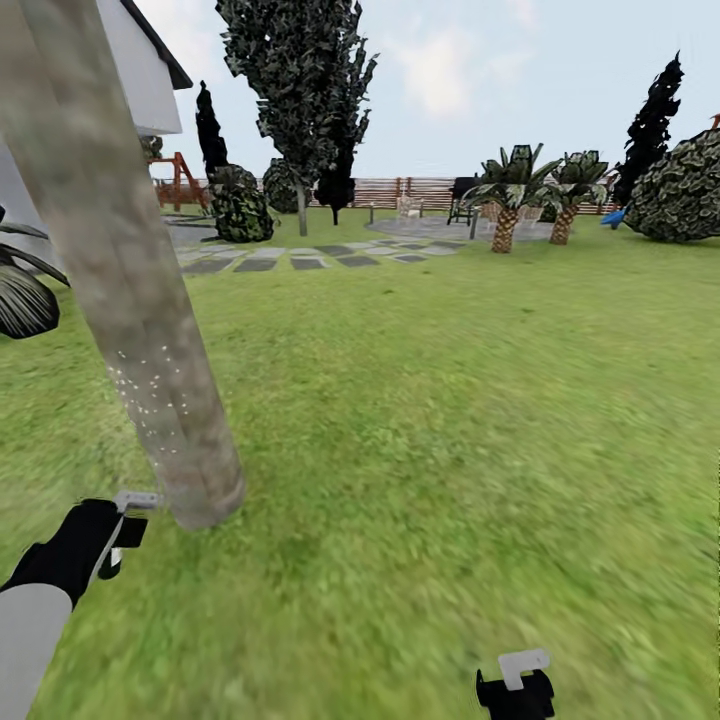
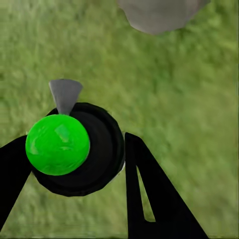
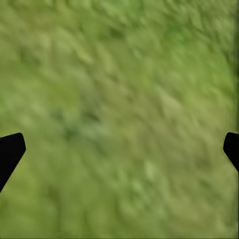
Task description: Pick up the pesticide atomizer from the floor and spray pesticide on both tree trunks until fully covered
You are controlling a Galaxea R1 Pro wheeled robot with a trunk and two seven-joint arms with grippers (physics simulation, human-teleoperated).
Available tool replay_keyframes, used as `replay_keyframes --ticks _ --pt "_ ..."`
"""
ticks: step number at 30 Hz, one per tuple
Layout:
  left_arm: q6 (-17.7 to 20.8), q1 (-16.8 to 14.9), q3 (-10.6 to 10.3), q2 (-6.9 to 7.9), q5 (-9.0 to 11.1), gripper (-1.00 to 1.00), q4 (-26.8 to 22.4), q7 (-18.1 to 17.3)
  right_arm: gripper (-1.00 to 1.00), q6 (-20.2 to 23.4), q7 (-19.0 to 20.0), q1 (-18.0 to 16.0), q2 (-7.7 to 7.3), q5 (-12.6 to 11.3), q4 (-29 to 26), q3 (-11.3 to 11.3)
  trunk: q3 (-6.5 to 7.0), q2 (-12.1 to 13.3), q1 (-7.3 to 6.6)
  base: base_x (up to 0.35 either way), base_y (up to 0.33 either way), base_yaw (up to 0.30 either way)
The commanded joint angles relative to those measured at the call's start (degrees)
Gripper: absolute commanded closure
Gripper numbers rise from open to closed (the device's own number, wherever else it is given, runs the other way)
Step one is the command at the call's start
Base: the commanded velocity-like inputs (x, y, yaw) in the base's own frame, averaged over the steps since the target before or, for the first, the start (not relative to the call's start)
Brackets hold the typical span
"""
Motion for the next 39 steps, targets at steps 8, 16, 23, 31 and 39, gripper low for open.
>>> replay_keyframes --ticks 8,16,23,31,39 --pt "-6.35 0.03 0.65 -1.03 0.53 1.0 3.37 1.2 -1.0 -0.18 -0.2 -0.06 0.0 0.66 0.09 -0.41 -0.05 -0.02 0.0 0.153 -0.263 0.0" --pt "-6.84 0.69 0.79 -0.98 5.92 1.0 3.58 1.66 -1.0 -0.18 -0.2 -0.04 0.0 0.69 0.09 -0.41 -0.05 -0.02 0.0 0.081 -0.267 0.169" --pt "-6.85 1.41 0.73 -1.09 5.83 1.0 3.59 3.45 -1.0 -0.18 -0.2 -0.04 0.09 0.77 0.09 -0.41 -0.05 -0.02 0.0 0.003 -0.275 0.277" --pt "-6.91 1.45 0.7 -1.18 6.01 1.0 3.59 4.44 -1.0 -0.18 -0.2 -0.04 0.0 0.74 0.09 -0.42 -0.05 -0.02 0.0 0.0 -0.275 0.063" --pt "-6.9 1.45 0.75 -1.18 5.96 1.0 3.59 5.53 -1.0 -0.18 -0.2 -0.05 0.0 0.78 0.09 -0.41 -0.05 -0.02 0.0 0.036 -0.275 0.0"
